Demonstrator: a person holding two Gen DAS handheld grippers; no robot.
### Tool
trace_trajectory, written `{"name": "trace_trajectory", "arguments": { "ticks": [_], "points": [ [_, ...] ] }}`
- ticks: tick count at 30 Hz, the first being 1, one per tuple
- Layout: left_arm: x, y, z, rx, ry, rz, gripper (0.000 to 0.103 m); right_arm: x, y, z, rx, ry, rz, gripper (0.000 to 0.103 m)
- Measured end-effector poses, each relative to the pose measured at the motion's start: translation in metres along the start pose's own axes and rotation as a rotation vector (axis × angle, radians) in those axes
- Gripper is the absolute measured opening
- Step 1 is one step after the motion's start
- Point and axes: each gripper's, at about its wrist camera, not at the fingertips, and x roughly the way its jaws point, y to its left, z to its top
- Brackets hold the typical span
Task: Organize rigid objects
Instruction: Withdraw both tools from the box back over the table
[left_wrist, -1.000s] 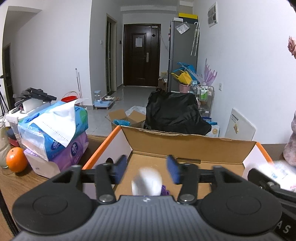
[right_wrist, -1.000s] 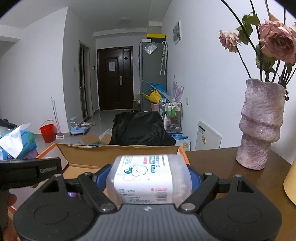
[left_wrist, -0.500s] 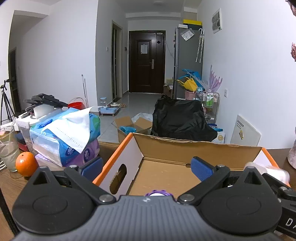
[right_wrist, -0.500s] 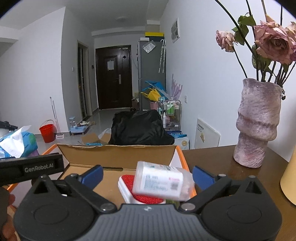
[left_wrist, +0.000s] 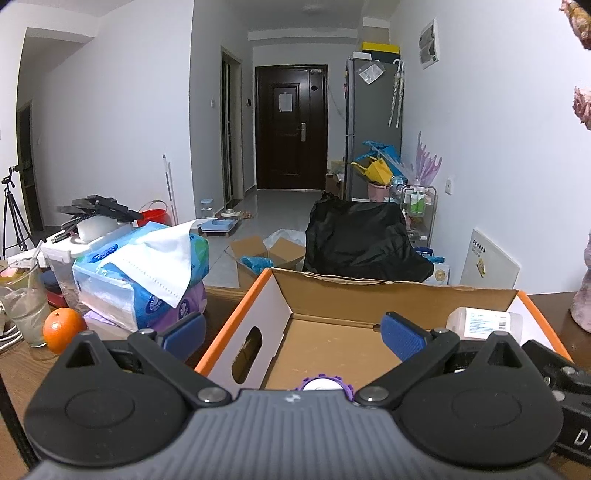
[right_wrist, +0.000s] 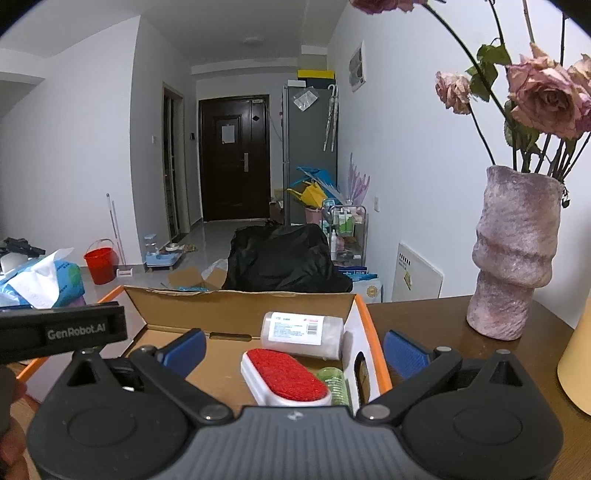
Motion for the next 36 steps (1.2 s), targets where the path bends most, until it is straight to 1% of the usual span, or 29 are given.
{"name": "trace_trajectory", "arguments": {
  "ticks": [15, 25, 36],
  "points": [
    [-0.037, 0.006, -0.009, 0.025, -0.03, -0.037, 0.103, -0.033, -0.01, -0.003, -0.011, -0.065, 0.032, 0.103],
    [-0.068, 0.017, -0.021, 0.001, -0.038, -0.026, 0.103, -0.068, -0.019, -0.014, -0.008, -0.108, 0.031, 0.103],
    [-0.108, 0.023, -0.038, 0.019, -0.037, -0.018, 0.103, -0.104, -0.031, -0.029, 0.005, -0.117, 0.027, 0.103]
  ]
}}
